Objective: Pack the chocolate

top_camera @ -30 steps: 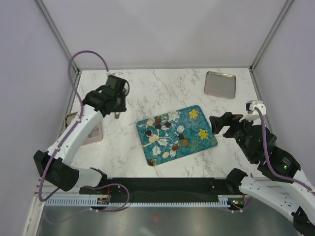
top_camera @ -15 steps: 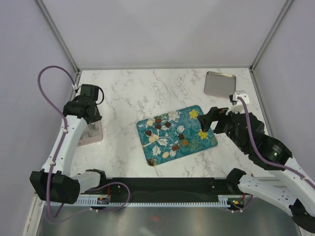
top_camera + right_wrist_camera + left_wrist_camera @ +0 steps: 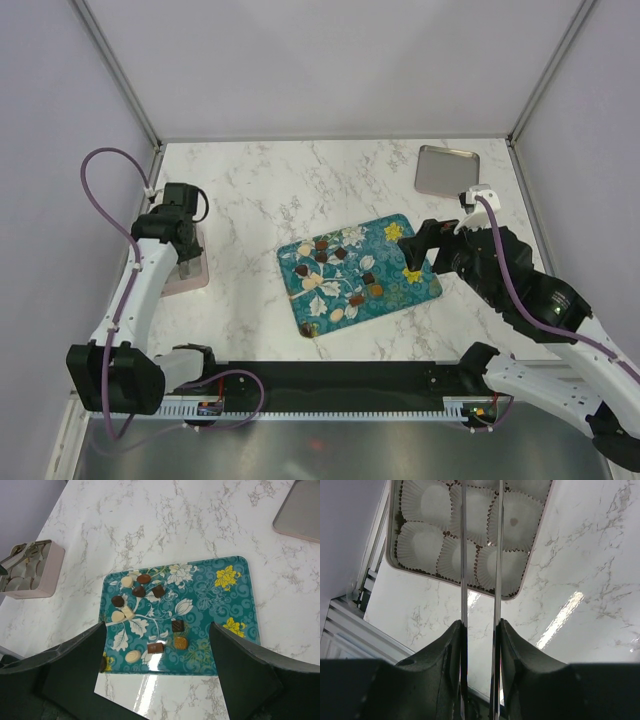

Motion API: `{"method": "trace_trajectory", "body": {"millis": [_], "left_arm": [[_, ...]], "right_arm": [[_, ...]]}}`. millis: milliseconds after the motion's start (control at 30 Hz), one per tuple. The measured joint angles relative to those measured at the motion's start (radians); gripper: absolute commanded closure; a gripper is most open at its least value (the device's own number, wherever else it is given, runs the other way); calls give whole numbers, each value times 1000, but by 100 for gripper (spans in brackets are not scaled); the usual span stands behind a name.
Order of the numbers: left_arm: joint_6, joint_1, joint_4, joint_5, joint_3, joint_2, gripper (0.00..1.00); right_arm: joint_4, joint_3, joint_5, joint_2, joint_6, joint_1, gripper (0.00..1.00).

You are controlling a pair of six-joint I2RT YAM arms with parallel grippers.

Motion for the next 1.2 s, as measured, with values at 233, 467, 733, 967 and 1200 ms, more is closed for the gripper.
{"method": "trace_trajectory", "body": {"millis": [233,467,733,967,1200], "left_arm": [[0,6,31,0,-1,10,64],[2,6,53,-6,-1,42,63],[16,6,61,-43,-1,68,59],[31,6,71,-52,-1,68,54],[50,8,71,-53,6,63,53]], "right_arm": [[-5,0,-1,9,8,0,9],[-5,0,-1,24,13,0,9],[-5,0,3,37,19,0,9],[-3,8,2,60,30,0,9],[3,8,-4,69,45,0,10]]}}
